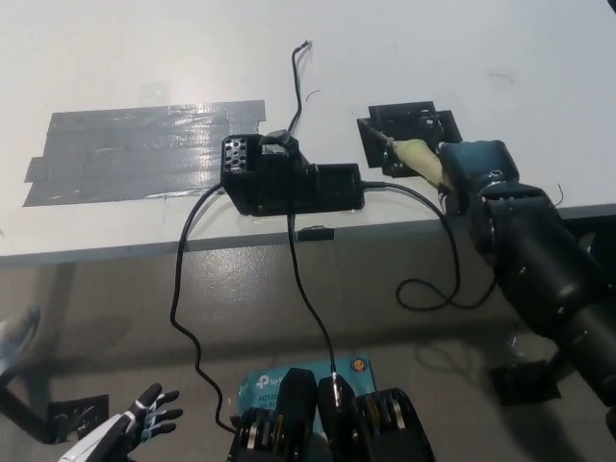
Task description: The robot uses its right hand to grab and lift the soldering gun kept on the middle of the table and puts it in its base
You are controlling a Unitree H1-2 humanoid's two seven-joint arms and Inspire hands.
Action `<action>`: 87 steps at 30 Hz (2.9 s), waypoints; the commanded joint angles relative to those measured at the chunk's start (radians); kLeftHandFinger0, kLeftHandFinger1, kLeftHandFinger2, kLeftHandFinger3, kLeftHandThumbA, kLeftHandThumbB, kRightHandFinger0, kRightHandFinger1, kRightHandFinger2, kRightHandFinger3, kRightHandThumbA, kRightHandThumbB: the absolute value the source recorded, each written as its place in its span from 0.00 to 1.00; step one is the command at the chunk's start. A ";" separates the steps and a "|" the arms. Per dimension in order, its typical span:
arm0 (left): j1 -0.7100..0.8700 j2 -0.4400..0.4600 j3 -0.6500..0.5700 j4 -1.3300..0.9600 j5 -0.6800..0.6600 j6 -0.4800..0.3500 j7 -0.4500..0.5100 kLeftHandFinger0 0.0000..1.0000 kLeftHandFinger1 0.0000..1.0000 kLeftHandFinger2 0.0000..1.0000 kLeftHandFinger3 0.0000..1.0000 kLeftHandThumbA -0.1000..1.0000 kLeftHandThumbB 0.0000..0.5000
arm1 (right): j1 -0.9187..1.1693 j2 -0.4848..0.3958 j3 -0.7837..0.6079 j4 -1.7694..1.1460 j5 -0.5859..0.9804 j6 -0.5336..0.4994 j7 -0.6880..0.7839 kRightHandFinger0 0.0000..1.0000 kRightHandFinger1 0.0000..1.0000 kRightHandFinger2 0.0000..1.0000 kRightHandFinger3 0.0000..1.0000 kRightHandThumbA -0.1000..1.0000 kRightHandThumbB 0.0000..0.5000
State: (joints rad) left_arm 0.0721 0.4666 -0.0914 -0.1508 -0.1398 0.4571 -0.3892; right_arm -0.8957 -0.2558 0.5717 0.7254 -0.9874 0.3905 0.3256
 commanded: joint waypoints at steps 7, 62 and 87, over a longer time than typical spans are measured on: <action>-0.008 0.042 0.005 -0.007 -0.014 0.013 -0.024 1.00 1.00 0.98 1.00 1.00 1.00 | 0.131 -0.041 0.071 0.078 -0.179 0.079 0.218 0.00 0.27 0.67 1.00 0.00 0.02; 0.056 0.068 0.003 0.010 -0.032 0.013 -0.009 1.00 0.99 0.94 1.00 1.00 1.00 | 0.150 -0.185 -0.299 -0.299 0.223 -0.517 -0.453 0.00 0.02 0.35 0.35 0.00 0.49; 0.065 0.062 0.005 0.015 -0.055 0.013 0.014 1.00 1.00 0.96 1.00 1.00 0.96 | -0.010 -0.168 -0.238 -0.332 0.292 -0.601 -0.236 0.00 0.23 0.53 0.26 0.00 0.02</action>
State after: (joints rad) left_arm 0.1273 0.5068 -0.0973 -0.1182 -0.1713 0.4576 -0.3917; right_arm -0.8066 -0.4173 0.3264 0.4174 -0.6897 -0.1686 0.0768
